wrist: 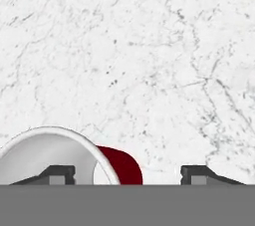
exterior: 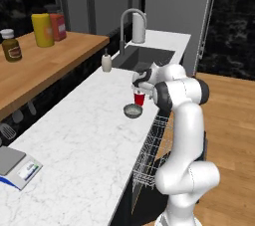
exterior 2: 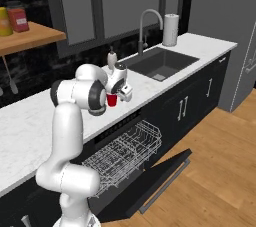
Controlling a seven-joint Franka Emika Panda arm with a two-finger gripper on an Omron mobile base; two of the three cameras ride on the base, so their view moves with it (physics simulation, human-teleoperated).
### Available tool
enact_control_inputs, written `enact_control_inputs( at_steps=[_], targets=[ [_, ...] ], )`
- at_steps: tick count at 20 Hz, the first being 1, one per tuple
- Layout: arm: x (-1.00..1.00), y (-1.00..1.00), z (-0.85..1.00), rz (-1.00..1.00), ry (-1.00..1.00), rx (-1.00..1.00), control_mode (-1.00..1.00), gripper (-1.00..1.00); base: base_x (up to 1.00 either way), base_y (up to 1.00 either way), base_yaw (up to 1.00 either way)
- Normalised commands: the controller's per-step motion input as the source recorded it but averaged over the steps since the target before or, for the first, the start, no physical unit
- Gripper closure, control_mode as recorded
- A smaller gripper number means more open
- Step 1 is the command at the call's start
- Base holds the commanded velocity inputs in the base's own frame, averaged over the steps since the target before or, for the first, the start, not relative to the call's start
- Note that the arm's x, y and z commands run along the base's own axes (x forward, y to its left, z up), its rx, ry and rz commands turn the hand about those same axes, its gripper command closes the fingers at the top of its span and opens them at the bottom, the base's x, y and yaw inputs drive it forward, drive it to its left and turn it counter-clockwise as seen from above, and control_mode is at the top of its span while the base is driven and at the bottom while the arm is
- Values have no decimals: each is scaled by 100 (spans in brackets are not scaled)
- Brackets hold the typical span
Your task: Pick up the cup and bowl from the counter, place them in the dishwasher, and close the dishwasher door.
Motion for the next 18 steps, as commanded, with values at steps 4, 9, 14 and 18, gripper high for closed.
enact_control_inputs(
  at_steps=[4, 9, 14, 18],
  targets=[
    [-5, -4, -7, 0, 0, 0, -100, 100, 0, 0, 0],
    [-37, -12, 0, -1, -3, 0, -100, 100, 0, 0, 0],
    [-62, -23, 0, -5, -7, 1, -100, 100, 0, 0, 0],
    [-100, -72, 6, -12, -14, 9, -100, 100, 0, 0, 0]
  ],
)
